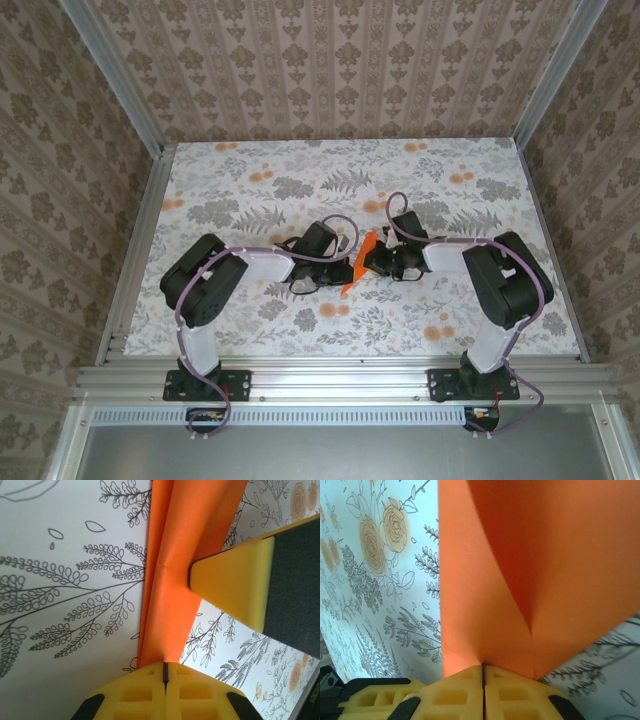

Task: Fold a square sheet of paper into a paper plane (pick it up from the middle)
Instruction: Fold the wing for the fifth time at the center of the table.

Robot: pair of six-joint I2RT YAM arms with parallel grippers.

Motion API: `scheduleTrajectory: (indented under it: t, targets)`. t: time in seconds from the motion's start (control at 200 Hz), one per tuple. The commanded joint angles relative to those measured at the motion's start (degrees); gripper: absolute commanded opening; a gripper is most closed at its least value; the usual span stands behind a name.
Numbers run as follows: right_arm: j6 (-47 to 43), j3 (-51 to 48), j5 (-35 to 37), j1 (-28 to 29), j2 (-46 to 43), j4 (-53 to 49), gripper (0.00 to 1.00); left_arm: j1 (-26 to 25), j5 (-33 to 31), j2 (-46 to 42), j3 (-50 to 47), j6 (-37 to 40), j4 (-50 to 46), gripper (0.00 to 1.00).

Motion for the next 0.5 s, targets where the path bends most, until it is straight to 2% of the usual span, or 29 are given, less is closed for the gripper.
scheduleTrajectory:
  t: [0.0, 0.175, 0.495]
  targets:
    - [-0.1, 0.6, 1.5, -1.3, -4.7, -3.2, 0.11, -0.4, -3.2, 1.6, -0.4, 1.2, -6.0, 0.05]
    - [-1.6, 3.9, 3.4, -1.2, -8.6, -6.8, 0.11, -0.5, -3.5, 2.4, -0.2, 1.2, -6.4, 0.04]
    - [-0.5, 6.5, 2.9, 2.9, -2.4, -5.8, 0.08, -0.6, -4.3, 2.6, -0.9, 0.2, -5.6, 0.01]
